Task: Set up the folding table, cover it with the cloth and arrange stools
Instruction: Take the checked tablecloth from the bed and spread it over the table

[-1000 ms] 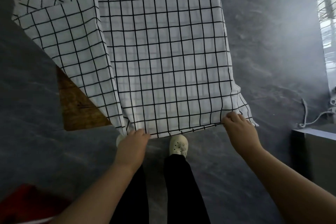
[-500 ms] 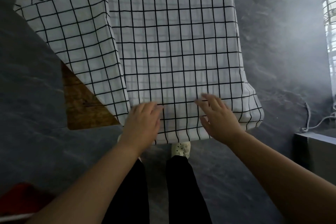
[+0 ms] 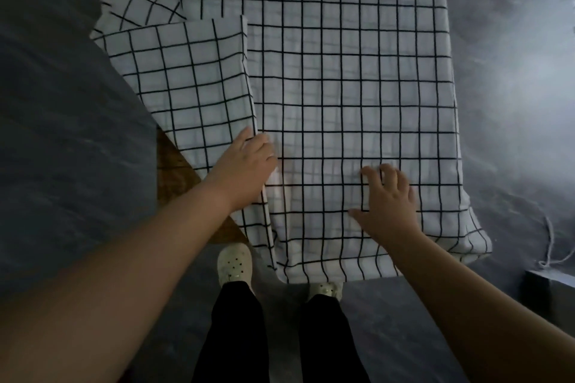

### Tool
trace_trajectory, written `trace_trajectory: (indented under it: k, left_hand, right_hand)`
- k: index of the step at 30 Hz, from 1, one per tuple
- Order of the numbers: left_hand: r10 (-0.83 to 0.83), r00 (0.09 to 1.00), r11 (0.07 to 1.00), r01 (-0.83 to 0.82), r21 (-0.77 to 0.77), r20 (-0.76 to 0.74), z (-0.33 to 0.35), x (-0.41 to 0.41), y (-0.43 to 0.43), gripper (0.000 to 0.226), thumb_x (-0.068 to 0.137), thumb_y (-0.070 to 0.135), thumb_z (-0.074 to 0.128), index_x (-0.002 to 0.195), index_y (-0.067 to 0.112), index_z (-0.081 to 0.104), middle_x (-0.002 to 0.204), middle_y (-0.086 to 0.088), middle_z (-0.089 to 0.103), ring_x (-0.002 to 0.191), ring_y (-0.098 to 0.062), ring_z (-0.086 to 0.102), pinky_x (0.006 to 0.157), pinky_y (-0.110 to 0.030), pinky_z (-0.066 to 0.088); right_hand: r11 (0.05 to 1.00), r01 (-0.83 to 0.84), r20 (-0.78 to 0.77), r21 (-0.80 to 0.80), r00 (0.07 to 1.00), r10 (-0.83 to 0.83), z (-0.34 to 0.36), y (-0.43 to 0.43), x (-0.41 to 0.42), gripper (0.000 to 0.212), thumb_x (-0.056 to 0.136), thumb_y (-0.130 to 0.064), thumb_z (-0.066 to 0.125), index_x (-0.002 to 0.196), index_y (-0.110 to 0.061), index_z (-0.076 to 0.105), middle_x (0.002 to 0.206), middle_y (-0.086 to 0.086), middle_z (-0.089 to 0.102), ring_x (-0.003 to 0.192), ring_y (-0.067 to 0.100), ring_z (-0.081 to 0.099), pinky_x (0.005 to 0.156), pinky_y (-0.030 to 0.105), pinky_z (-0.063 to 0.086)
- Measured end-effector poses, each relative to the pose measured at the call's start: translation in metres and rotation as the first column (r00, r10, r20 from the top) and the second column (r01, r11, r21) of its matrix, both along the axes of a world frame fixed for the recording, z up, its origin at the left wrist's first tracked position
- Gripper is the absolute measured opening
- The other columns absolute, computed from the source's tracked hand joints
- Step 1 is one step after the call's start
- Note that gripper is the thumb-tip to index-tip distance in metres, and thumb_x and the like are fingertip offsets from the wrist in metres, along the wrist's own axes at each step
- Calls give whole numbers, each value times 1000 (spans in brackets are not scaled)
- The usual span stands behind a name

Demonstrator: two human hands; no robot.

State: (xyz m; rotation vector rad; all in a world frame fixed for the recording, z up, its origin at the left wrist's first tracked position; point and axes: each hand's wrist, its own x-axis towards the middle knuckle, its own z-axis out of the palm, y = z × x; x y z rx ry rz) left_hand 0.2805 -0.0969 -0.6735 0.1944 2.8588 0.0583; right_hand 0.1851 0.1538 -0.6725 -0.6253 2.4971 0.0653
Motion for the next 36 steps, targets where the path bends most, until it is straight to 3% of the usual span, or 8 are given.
trace_trajectory:
  k: [6, 11, 14, 21, 23, 27, 31, 36]
  left_hand:
    - [-256, 966, 955, 257, -148, 23, 5, -21, -55, 30, 86, 6, 52, 115, 13, 57, 126, -8, 53, 130, -27, 34, 114, -46, 7]
    - [-355, 932, 930, 345, -126, -69, 12, -15, -77, 14, 72, 5, 67, 82, 14, 62, 80, -2, 61, 90, -21, 55, 110, -51, 27]
    - [-368, 917, 930, 362, -69, -155, 19, 3, -86, 14, 70, 0, 66, 78, 10, 61, 72, -5, 61, 80, -24, 57, 109, -51, 28]
    - [-263, 950, 963, 270, 20, -167, 39, 59, -113, 12, 76, 0, 54, 77, 10, 60, 70, -5, 59, 73, -23, 55, 107, -46, 31]
    - [-229, 960, 971, 238, 35, -162, 47, 82, -118, 13, 77, 3, 50, 81, 10, 60, 74, -6, 61, 72, -24, 55, 88, -41, 44]
    - [-140, 981, 990, 141, -1, -134, 54, 143, -121, 17, 67, -1, 57, 78, 12, 56, 73, -5, 57, 67, -24, 51, 60, -35, 40]
    - [22, 995, 999, -18, 40, -96, 42, 201, -110, 27, 59, -6, 51, 80, 9, 55, 76, -8, 57, 64, -24, 52, 50, -30, 32]
    - [239, 970, 965, -230, 129, -53, 6, 236, -95, 44, 53, -5, 72, 89, 11, 54, 86, -7, 58, 71, -24, 55, 51, -34, 46]
  right_hand:
    - [994, -35, -46, 101, 998, 40, 10, -40, 12, 78, 77, -19, 70, 140, -18, 23, 147, 13, 18, 137, 30, 18, 112, 40, 21]
    - [941, -50, 166, -335, 980, 111, 23, -104, 44, 52, 91, -31, 56, 138, -24, 37, 137, -2, 40, 126, 16, 38, 101, 31, 36]
    - [889, 34, 259, -456, 961, 96, 31, -138, 71, 51, 87, -50, 55, 130, -25, 45, 126, -8, 48, 115, 9, 46, 87, 26, 43]
    - [894, 7, 171, -448, 982, 78, 28, -173, 126, 24, 92, -27, 52, 116, -24, 50, 114, -7, 55, 101, 13, 53, 73, 25, 42]
    - [882, -34, 124, -470, 987, 105, 29, -176, 135, 21, 92, -23, 51, 113, -24, 53, 111, -7, 56, 101, 12, 52, 71, 23, 39]
    - [830, -217, 61, -514, 956, 288, 32, -179, 165, 19, 85, -16, 60, 104, -18, 61, 99, -3, 60, 92, 17, 57, 61, 25, 40]
    - [821, -308, 90, -481, 914, 396, 19, -177, 198, 16, 81, -15, 63, 97, -16, 63, 94, 1, 62, 88, 24, 58, 56, 33, 45]
    - [829, -386, 103, -404, 882, 461, 2, -177, 221, 12, 86, -17, 59, 97, -18, 59, 96, 1, 58, 90, 22, 54, 58, 36, 45]
